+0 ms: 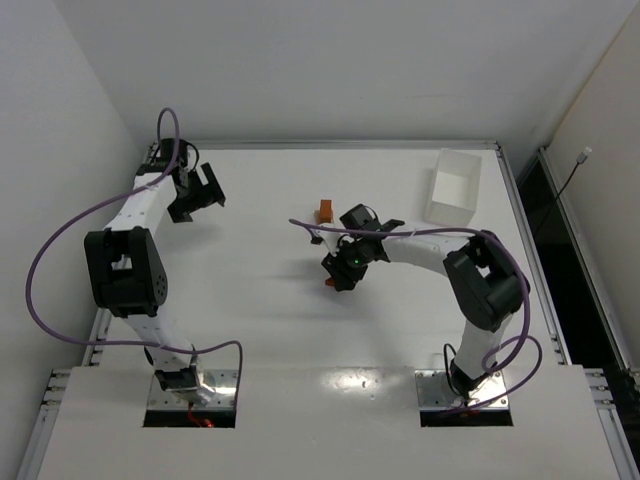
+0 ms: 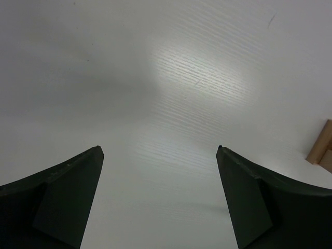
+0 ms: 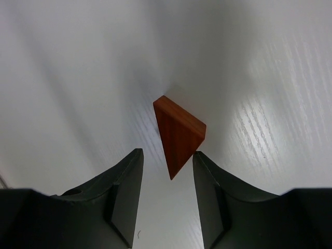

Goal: Build the wood block tower

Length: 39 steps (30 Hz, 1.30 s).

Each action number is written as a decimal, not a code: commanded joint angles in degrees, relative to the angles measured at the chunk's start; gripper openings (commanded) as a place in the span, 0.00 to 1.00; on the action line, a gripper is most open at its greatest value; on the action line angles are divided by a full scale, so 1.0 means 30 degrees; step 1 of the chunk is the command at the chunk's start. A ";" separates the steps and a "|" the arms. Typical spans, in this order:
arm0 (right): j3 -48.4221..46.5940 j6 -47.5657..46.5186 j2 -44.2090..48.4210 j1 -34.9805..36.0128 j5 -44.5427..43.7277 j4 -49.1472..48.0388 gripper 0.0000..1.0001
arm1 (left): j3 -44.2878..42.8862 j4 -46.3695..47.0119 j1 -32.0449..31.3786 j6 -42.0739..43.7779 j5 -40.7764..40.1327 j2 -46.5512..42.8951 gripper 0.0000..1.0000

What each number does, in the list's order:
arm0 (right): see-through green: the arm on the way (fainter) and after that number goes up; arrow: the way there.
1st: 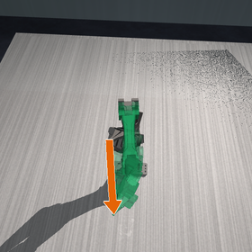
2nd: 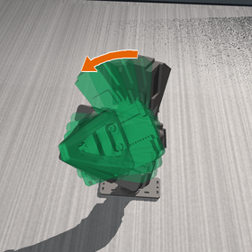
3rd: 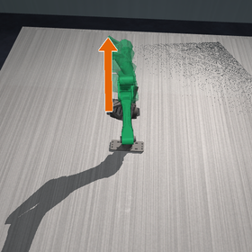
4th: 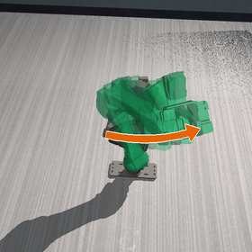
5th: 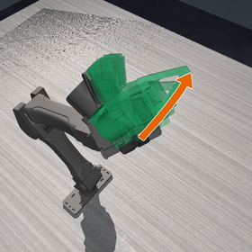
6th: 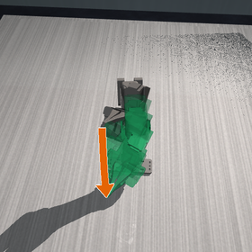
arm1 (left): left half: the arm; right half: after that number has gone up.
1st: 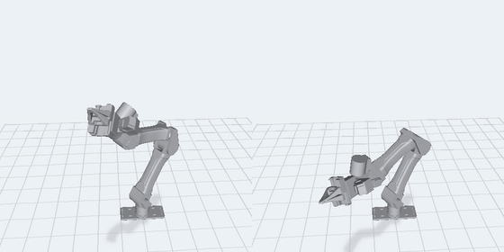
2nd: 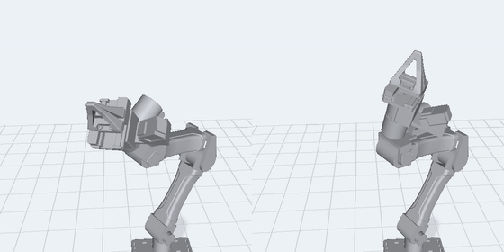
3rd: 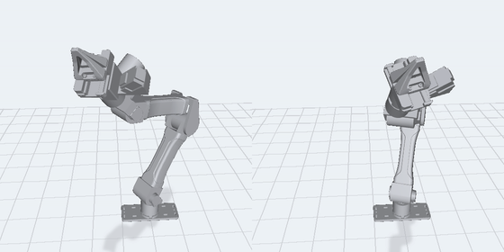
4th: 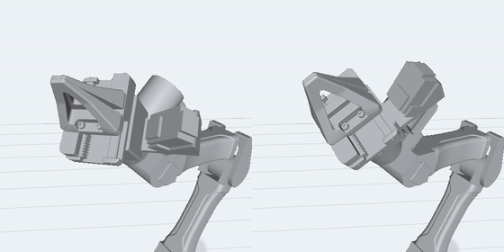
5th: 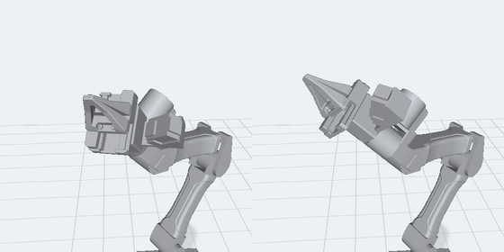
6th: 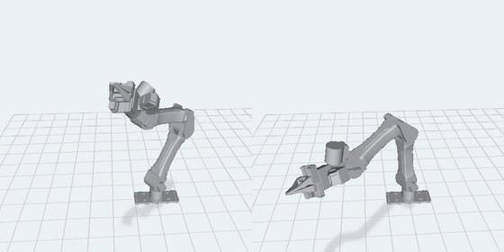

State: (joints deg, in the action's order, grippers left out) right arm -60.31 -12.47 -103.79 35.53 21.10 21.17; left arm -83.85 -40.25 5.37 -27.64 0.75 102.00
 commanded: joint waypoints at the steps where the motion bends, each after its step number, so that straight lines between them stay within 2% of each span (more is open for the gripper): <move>1: 0.0066 -0.0238 0.0584 0.0110 0.0114 -0.0347 0.40 | -0.0730 0.0116 0.0262 0.0013 0.0276 -0.0102 0.89; 3: -0.0110 -0.0033 0.0582 0.0110 0.0114 -0.0347 0.37 | -0.0730 0.0116 0.0262 0.0013 0.0276 0.0074 0.89; 16: -0.0286 0.0494 -0.0004 0.0286 -0.0853 -0.0171 0.36 | -0.0730 0.0116 0.0262 0.0013 0.0452 0.0425 0.89; 24: -0.0083 0.0670 -0.0005 0.0812 -0.1202 0.0207 0.32 | -0.1080 0.0116 0.0262 0.0013 0.0452 0.0601 0.89; 27: 0.0095 0.0670 0.0170 0.0813 -0.1380 0.0209 0.28 | -0.1082 0.0116 0.0262 0.0013 0.0452 0.0601 0.89; 30: 0.0271 0.1049 0.0172 0.0813 -0.1554 0.0209 0.18 | -0.1082 0.0116 0.0262 0.0013 0.0628 0.0777 0.89; 34: 0.0271 0.1051 0.0172 0.0813 -0.1761 0.0209 0.10 | -0.1082 0.0116 0.0262 0.0013 0.0628 0.0777 0.89; 36: 0.0445 0.1256 0.0172 0.0813 -0.1761 0.0209 0.02 | -0.1256 0.0116 0.0262 0.0013 0.0802 0.0982 0.89; 39: 0.0447 0.1256 0.0346 0.0987 -0.1937 0.0209 0.00 | -0.1258 0.0116 0.0262 0.0013 0.0977 0.0982 0.89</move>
State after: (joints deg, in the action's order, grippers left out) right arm -59.79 -9.39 -104.09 37.71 16.82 21.87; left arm -85.03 -40.25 5.37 -27.64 2.33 104.79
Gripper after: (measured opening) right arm 0.160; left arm 0.888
